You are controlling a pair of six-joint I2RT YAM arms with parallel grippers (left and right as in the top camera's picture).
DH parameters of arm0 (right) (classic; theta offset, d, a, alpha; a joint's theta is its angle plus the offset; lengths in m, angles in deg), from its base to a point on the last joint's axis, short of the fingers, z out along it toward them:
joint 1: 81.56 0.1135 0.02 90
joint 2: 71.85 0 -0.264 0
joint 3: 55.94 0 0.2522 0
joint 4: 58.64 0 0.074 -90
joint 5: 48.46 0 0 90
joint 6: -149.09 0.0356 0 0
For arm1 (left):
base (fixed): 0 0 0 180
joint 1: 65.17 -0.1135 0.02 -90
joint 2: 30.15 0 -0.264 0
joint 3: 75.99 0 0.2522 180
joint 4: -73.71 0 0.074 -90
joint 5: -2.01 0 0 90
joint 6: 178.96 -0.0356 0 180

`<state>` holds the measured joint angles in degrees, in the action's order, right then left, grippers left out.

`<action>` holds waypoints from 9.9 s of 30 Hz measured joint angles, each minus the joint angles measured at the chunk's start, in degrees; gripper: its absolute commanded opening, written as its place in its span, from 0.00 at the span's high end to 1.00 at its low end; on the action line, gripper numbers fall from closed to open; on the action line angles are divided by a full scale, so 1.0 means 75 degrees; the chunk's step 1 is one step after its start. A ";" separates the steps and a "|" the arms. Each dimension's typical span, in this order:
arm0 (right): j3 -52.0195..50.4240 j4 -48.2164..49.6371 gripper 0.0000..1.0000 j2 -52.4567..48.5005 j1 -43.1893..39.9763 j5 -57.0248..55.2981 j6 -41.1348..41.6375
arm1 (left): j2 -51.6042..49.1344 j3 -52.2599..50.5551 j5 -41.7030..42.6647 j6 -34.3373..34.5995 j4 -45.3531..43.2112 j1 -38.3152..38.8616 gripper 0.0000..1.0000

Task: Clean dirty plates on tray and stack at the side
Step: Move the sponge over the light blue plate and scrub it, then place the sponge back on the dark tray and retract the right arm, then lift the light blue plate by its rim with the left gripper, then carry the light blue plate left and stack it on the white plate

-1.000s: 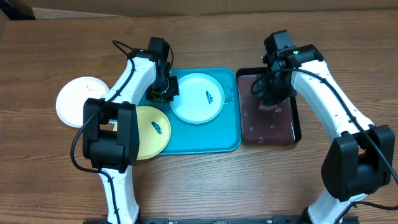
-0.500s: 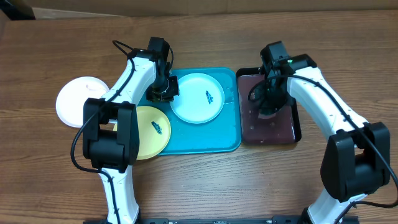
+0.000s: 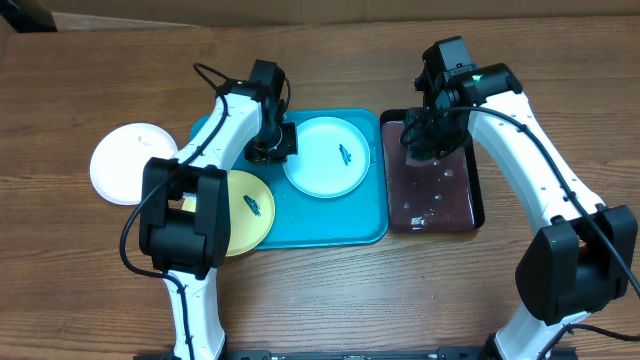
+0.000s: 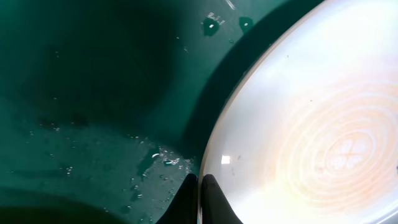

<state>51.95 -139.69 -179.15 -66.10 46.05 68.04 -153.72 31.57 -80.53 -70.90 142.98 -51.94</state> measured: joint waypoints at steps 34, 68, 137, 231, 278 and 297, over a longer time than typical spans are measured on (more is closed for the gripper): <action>0.1335 0.0612 0.96 0.0003 0.1320 0.1017 0.0003 | 0.0000 0.0000 0.0000 0.0000 0.0388 0.0283 0.96; 0.1125 0.0982 0.96 -0.2984 0.2681 -0.2856 0.0376 | 0.0000 0.0000 -0.0003 0.0000 0.0402 0.0283 0.96; 0.1294 -0.1510 0.96 -0.2186 -0.1105 0.0868 -0.0915 | 0.0000 -0.0003 -0.0055 -0.0003 0.0216 0.0274 0.71; 0.1655 -0.0452 0.00 -0.2186 -0.3850 -0.0254 -0.0597 | -0.0044 0.4846 -1.1995 -0.1932 0.0408 0.6540 0.96; 0.1655 -0.0449 0.00 -0.2186 -0.3858 -0.0256 -0.0595 | -0.0114 0.2806 0.1591 0.0271 0.1626 -0.0659 0.96; 0.1655 -0.0449 0.00 -0.2186 -0.3856 -0.0259 -0.0597 | -0.0114 0.2804 0.0766 -0.0303 0.3442 -0.7347 0.96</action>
<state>64.36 -143.05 -195.55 -95.01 44.11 63.56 -154.57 52.60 -74.78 -73.17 168.79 -107.04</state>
